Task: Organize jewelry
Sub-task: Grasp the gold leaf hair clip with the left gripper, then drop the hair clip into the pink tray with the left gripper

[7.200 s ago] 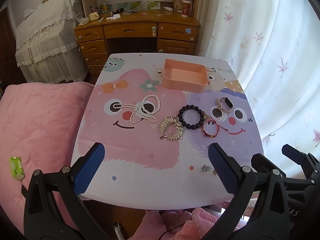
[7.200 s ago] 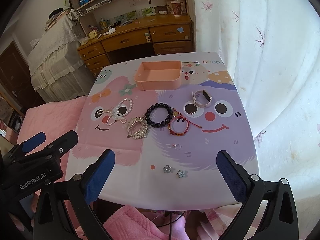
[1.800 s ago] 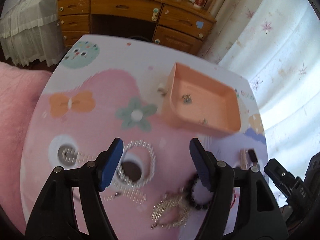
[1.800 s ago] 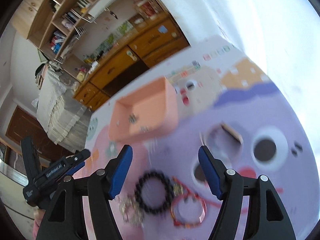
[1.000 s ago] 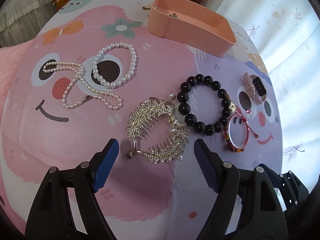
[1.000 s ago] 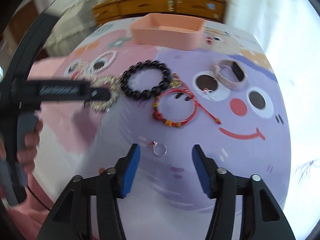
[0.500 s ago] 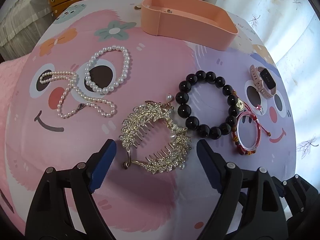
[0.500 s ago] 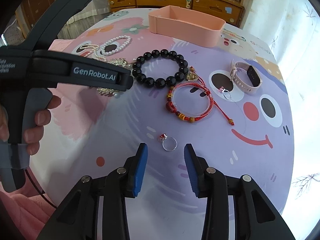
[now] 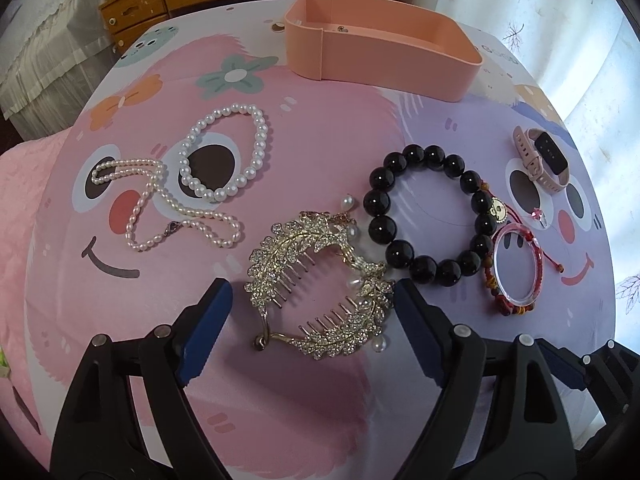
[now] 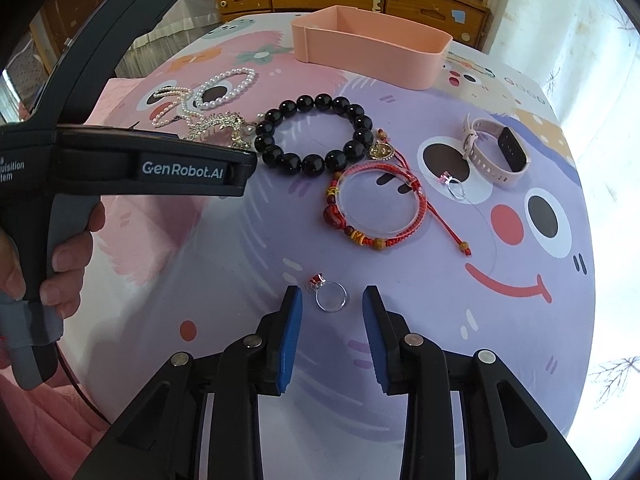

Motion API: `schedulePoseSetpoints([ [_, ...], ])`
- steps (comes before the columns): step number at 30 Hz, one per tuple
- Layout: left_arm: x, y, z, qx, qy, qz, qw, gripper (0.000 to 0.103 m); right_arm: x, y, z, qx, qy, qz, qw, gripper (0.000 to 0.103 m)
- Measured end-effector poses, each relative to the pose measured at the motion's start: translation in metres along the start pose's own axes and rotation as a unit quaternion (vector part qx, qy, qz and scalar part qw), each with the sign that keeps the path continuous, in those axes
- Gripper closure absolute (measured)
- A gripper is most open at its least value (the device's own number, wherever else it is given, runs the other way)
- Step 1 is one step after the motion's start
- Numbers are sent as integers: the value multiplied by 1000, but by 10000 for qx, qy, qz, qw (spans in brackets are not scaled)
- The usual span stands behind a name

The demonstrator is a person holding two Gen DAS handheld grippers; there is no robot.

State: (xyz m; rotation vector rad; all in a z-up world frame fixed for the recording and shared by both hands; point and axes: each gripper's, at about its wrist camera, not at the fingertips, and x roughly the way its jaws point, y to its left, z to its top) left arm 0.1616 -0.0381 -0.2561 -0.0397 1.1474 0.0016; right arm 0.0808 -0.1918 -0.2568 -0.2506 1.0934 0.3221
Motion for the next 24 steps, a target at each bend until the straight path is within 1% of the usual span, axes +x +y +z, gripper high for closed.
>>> schedulePoseSetpoints([
  [1, 0, 0, 0, 10, -22, -4, 10000, 25, 0, 0, 0, -21, -24, 6, 10000, 74],
  [3, -1, 0, 0, 51, -89, -19, 9999, 30, 1, 1, 2, -26, -45, 10, 10000, 83],
  [5, -1, 0, 0, 60, -107, -30, 9999, 30, 2, -1, 3, 50, -54, 19, 10000, 87],
  [7, -1, 0, 1, 89, -117, -41, 9999, 31, 2, -3, 3, 148, -57, 61, 9999, 87],
  [12, -1, 1, 1, 107, -106, -67, 9999, 31, 1, -2, 2, 114, -94, 17, 9999, 88],
  [15, -3, 4, -2, 27, -83, -105, 9999, 31, 1, -6, 3, 387, -67, 127, 9991, 88],
  [17, -6, 9, -4, -162, -64, -208, 9996, 31, 0, -14, 2, 740, -66, 288, 9968, 88],
  [19, -10, 14, -5, -300, -104, -294, 9991, 31, -1, -17, 1, 938, -48, 395, 9948, 88],
  [24, -29, 19, -4, -274, -281, -286, 9988, 31, -10, -18, 4, 981, -139, 514, 9938, 88],
])
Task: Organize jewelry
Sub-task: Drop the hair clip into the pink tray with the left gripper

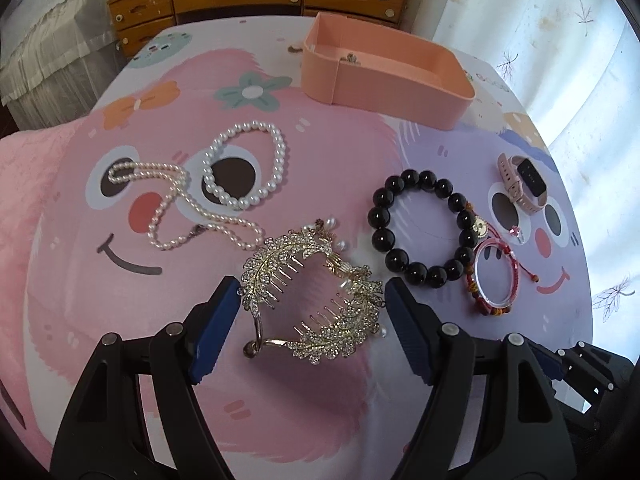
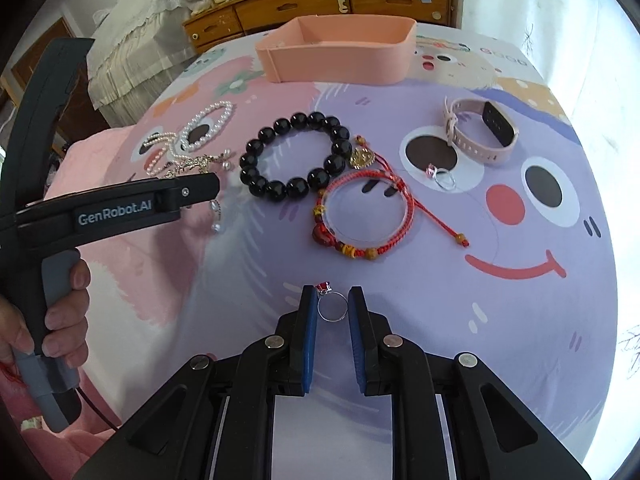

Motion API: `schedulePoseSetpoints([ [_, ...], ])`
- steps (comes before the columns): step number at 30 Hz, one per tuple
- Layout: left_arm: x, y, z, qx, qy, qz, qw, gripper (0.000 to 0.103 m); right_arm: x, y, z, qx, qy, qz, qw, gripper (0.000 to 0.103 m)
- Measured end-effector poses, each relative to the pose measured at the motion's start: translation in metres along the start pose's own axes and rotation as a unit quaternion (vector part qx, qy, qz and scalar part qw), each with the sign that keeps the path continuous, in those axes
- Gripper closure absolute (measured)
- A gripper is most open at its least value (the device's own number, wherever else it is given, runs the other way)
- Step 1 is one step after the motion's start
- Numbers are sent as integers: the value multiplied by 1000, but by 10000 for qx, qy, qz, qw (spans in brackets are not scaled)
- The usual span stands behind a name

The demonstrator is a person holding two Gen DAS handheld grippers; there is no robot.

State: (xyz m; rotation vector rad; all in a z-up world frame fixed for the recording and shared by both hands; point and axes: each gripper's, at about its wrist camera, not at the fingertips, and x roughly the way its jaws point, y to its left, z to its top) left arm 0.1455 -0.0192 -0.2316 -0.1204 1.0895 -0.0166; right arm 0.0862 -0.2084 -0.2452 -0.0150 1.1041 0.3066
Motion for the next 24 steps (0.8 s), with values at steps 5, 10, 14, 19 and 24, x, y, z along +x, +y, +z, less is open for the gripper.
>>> schedulePoseSetpoints([
  [5, -26, 6, 12, -90, -146, -249, 9995, 31, -16, 5, 16, 63, -236, 267, 9993, 88],
  [10, -57, 8, 34, -58, -469, -427, 9980, 31, -32, 15, 43, 98, -570, 484, 9972, 88],
  [14, -74, 10, 52, -27, -699, -589, 9958, 31, -43, 20, 69, 160, -849, 646, 9942, 88],
  [19, -92, 11, 77, 33, -997, -695, 9926, 31, -50, 23, 101, 250, -1097, 787, 9905, 88],
  [24, -101, 9, 107, 135, -1198, -766, 9897, 31, -54, 24, 133, 300, -1324, 666, 9885, 88],
])
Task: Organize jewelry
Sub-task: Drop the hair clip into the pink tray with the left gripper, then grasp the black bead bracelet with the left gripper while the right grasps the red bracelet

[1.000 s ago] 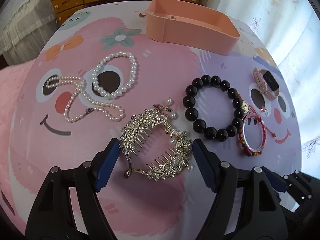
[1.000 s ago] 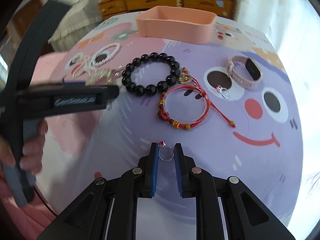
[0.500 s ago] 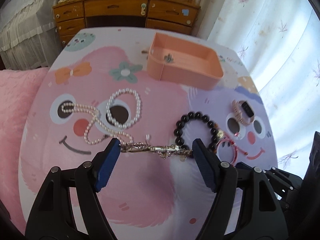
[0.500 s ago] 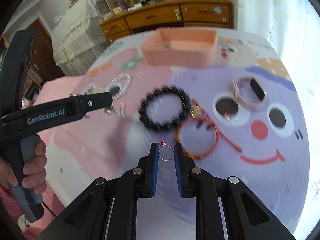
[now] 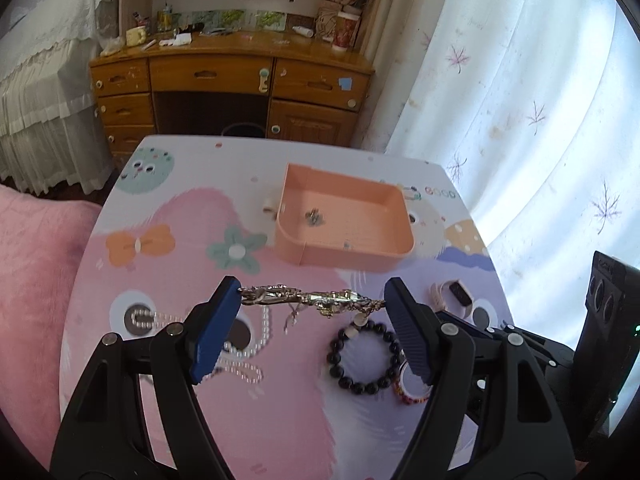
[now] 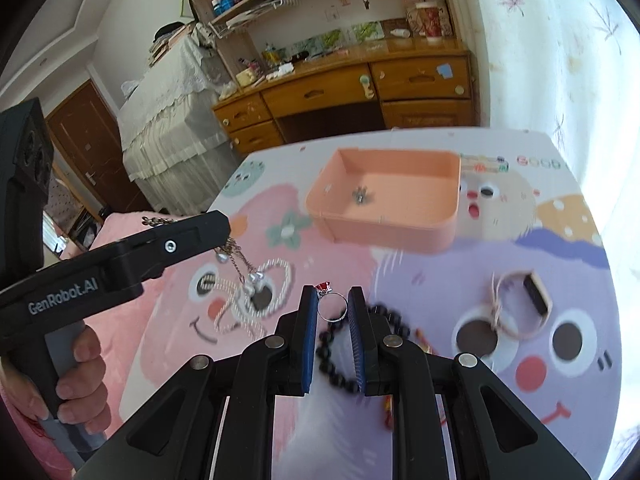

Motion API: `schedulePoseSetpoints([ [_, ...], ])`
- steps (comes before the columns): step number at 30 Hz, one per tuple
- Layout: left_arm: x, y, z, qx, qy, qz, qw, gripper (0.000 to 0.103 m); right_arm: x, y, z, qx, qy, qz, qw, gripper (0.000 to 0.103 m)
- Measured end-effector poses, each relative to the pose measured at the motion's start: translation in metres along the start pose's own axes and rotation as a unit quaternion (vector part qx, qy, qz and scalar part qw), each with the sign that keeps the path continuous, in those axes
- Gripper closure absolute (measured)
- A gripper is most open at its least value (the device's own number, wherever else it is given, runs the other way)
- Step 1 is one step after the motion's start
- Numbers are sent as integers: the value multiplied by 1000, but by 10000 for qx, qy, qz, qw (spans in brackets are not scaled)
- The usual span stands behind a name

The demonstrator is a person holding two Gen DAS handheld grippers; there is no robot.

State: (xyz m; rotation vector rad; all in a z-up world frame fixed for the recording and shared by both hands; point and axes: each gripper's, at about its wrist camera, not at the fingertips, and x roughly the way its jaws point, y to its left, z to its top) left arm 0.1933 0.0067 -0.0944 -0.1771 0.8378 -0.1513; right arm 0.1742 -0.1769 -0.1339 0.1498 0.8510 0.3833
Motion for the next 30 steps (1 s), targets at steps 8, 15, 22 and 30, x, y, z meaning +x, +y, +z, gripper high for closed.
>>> schedulePoseSetpoints([
  [8, 18, -1, 48, 70, -195, -260, 9994, 31, 15, -7, 50, 224, -392, -254, 9987, 88],
  [15, 50, -2, 76, 117, -172, -433, 9988, 31, 32, -20, 84, 480, -604, -530, 9956, 88],
  [22, 75, 0, 90, 157, -121, -493, 9986, 31, 45, -38, 103, 758, -778, -684, 9917, 87],
  [30, 105, 9, 93, 70, 338, -637, 9974, 25, 56, -55, 103, 1045, -646, -752, 9896, 54],
])
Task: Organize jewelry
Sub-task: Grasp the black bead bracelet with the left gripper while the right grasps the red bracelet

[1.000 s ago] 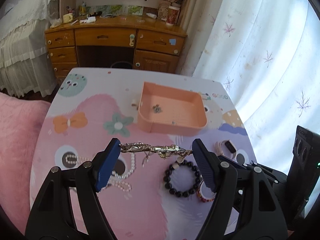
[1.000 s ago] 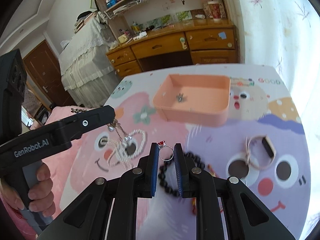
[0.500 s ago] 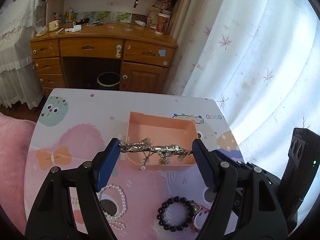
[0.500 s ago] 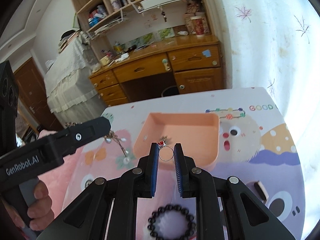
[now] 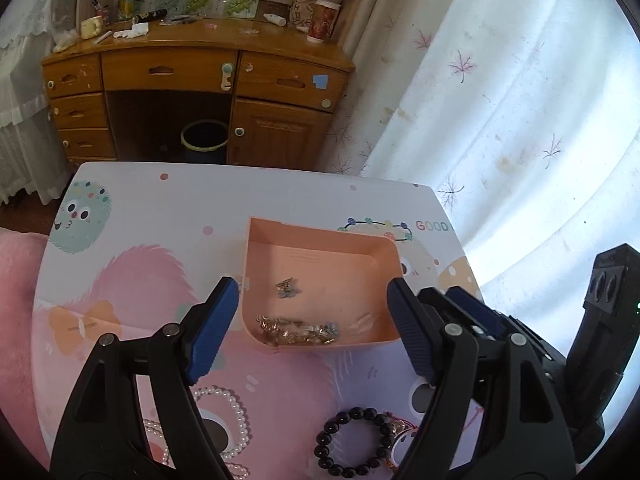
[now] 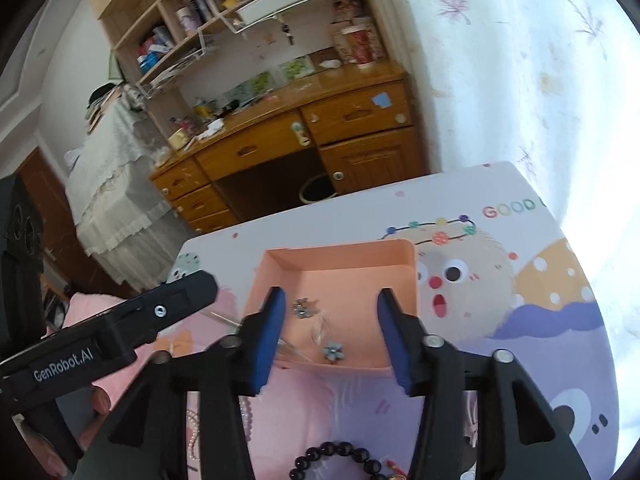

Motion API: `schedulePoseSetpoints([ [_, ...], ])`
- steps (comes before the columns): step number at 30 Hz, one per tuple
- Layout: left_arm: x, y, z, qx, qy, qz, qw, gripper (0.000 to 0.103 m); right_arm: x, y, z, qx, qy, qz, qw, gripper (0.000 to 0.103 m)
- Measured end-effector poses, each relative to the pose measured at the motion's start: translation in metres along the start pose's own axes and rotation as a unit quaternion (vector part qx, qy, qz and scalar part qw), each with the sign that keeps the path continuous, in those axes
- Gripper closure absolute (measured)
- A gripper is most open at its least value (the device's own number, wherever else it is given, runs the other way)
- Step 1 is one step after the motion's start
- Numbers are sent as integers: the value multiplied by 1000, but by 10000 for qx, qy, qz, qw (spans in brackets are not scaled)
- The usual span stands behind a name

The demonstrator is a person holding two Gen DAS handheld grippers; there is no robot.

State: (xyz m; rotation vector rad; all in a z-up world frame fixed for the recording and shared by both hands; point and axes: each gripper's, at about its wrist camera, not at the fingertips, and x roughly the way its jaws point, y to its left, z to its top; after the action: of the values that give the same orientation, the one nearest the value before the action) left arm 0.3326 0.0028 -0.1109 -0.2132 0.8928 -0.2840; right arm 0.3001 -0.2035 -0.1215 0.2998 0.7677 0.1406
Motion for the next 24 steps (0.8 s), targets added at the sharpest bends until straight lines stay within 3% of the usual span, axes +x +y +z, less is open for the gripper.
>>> schedulePoseSetpoints([
  [9, -12, 18, -21, -68, 84, 268, 9996, 23, -17, -33, -18, 337, 267, -129, 9990, 52],
  [12, -22, 24, -35, -182, 55, 230, 9996, 23, -30, -46, -31, 454, 425, -38, 9981, 40],
  [17, -32, 21, -64, -254, 248, 231, 9991, 23, -49, -59, -59, 345, 697, 24, 9970, 35],
  [24, -26, 3, -109, -319, 820, 281, 9957, 23, -73, -60, -117, -428, 1078, -188, 9931, 18],
])
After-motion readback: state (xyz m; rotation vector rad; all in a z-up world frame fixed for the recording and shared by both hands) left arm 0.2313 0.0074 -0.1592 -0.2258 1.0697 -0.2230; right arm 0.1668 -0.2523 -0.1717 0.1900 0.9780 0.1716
